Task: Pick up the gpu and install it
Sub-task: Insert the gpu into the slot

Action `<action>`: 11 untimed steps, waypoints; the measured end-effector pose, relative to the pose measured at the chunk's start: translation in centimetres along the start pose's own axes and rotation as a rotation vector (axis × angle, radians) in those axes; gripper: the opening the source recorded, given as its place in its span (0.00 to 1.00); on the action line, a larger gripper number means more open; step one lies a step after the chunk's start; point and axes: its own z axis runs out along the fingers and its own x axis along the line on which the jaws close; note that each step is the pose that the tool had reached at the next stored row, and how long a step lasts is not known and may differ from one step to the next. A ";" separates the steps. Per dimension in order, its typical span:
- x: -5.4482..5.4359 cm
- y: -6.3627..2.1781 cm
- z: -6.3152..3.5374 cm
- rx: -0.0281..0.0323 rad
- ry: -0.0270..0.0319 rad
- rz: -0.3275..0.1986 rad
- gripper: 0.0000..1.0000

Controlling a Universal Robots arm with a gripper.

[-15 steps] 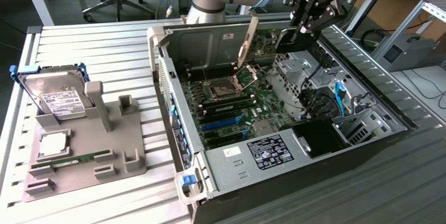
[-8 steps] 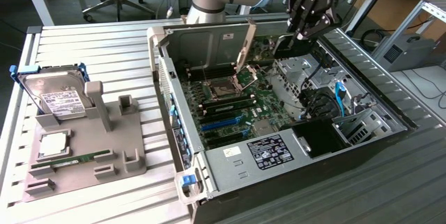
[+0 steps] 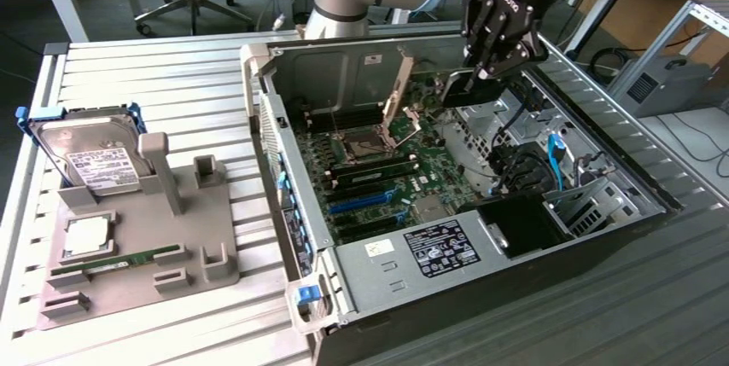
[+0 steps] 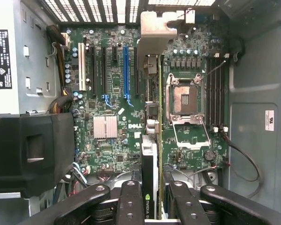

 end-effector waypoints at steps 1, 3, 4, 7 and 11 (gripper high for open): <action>0.0 0.00 0.20 -0.0001 0.0001 0.000 0.27; 0.0 -0.01 0.56 -0.0002 0.0000 0.000 0.27; 0.1 -0.01 0.73 -0.0003 0.0000 0.000 0.27; 0.1 -0.02 1.21 -0.0004 0.0000 0.000 0.27; 0.1 -0.03 1.84 -0.0007 0.0000 0.000 0.27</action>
